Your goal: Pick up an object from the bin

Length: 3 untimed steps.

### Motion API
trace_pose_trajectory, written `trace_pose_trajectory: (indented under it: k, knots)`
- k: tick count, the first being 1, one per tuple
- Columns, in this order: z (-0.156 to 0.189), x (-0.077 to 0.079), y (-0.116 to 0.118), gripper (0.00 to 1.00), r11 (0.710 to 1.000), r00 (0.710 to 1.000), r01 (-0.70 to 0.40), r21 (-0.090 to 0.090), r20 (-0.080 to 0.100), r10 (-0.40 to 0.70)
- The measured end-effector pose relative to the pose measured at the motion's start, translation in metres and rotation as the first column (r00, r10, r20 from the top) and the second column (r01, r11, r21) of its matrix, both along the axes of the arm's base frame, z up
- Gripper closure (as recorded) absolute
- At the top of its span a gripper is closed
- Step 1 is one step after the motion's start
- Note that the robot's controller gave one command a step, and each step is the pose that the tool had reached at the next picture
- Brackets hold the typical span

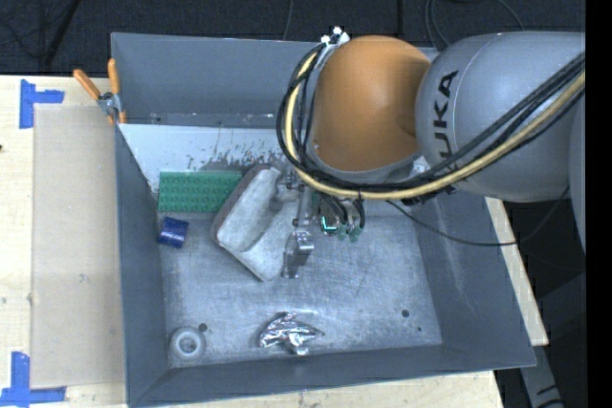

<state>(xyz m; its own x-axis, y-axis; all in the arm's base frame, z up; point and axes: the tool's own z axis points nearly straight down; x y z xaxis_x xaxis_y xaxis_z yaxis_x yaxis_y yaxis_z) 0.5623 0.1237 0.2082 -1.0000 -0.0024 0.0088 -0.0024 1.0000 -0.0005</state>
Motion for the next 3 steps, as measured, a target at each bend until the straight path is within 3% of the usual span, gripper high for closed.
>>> trace_pose_trajectory:
  k: [1, 2, 3]
  knots:
    - [-0.096, -0.045, -0.016, 0.0, 1.0, 1.0, -0.022, -0.001, -0.003, 0.022]
    - [-0.132, -0.078, -0.026, 0.0, 0.999, 0.998, -0.054, 0.007, 0.026, 0.053]
    - [-0.134, -0.082, -0.033, 0.0, 0.999, 0.999, 0.043, 0.01, 0.028, -0.044]
